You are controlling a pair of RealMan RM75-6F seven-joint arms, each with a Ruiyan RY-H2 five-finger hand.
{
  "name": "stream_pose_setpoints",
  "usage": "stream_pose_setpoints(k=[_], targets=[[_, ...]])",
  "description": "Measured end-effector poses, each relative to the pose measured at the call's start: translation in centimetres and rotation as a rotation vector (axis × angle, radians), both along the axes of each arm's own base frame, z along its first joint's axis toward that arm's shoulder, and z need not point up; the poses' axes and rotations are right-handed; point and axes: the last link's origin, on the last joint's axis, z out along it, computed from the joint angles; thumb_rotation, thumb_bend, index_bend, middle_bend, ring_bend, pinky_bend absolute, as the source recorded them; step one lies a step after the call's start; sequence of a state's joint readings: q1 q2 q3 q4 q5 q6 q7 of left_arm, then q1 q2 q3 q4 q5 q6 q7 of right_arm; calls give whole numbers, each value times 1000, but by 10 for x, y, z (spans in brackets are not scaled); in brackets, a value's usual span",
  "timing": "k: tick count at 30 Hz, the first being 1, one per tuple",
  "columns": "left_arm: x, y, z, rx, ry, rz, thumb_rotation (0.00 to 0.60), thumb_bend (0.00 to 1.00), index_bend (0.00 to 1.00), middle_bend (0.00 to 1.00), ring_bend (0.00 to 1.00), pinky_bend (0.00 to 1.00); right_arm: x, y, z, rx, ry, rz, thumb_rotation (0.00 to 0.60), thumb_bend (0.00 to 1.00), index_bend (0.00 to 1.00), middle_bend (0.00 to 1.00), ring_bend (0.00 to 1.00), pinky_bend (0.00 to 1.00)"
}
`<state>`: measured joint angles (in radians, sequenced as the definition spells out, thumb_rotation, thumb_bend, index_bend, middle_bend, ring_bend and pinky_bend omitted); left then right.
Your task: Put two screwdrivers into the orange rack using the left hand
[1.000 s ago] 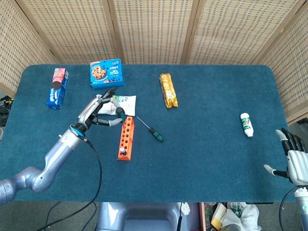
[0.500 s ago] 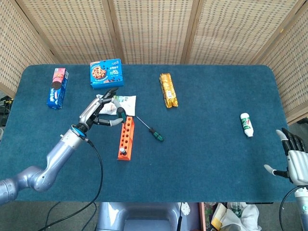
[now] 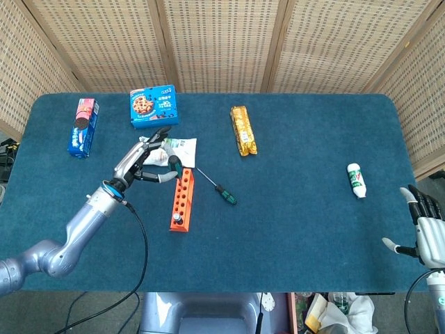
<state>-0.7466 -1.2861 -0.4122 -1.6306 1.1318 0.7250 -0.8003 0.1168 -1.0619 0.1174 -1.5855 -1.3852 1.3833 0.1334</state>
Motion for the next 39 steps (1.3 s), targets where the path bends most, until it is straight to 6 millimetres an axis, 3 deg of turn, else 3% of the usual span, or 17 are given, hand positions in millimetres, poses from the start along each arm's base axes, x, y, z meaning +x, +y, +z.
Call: stream_pose_setpoints(k=[13,29,39], targets=[[-1,1,-10,-10,18,0,600,425,648,0,0,0,0,0,0,1,-2,-2,600,0,0,0,0,0],[-25,-3,-54,-39,105,19,600,425,648,0,0,0,-2,-2,0,5,-4,-8,600,0,0,0,0,0],[-31,-3,-62,-41,115,25,600,426,648,0,0,0,-2,-1,1,4,-8,-8,600,0,0,0,0,0]])
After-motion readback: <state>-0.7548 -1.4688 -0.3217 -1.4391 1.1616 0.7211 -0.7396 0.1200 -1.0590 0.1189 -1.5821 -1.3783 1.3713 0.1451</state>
